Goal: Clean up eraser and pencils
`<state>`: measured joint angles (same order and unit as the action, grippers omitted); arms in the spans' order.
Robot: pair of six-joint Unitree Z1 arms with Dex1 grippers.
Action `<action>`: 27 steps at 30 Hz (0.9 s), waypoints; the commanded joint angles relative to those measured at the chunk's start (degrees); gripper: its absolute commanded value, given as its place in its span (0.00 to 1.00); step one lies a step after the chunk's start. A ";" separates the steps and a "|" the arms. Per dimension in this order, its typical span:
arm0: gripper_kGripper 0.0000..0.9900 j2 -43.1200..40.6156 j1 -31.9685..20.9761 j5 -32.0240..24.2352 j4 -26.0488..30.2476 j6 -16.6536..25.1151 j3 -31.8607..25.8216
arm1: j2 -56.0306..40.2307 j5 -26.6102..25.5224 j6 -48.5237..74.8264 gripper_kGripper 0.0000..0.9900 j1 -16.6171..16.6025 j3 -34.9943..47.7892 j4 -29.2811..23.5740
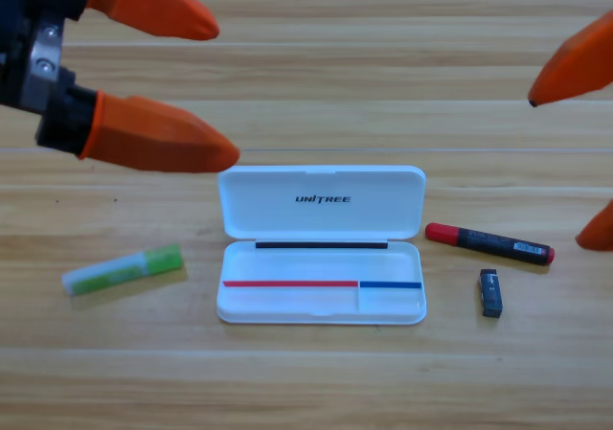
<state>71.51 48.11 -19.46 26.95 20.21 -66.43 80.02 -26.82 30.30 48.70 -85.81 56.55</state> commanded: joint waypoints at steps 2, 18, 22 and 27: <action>1.00 -0.58 1.29 -0.58 -0.14 0.71 1.92 | -1.00 -0.34 0.55 0.99 1.57 2.31 0.75; 0.99 -0.05 1.20 15.07 2.41 2.11 -0.11 | 7.08 10.03 -11.23 0.98 0.08 4.15 -1.88; 0.99 5.39 1.02 27.72 5.83 1.67 -5.20 | 11.39 13.81 -16.06 0.98 -2.65 6.00 -4.78; 0.99 9.61 -0.21 43.45 5.83 6.68 -4.59 | 19.65 24.62 -28.72 0.99 -5.46 3.10 -6.28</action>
<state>75.73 48.46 15.29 32.62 22.53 -72.61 90.00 -9.89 9.03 47.78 -81.81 51.77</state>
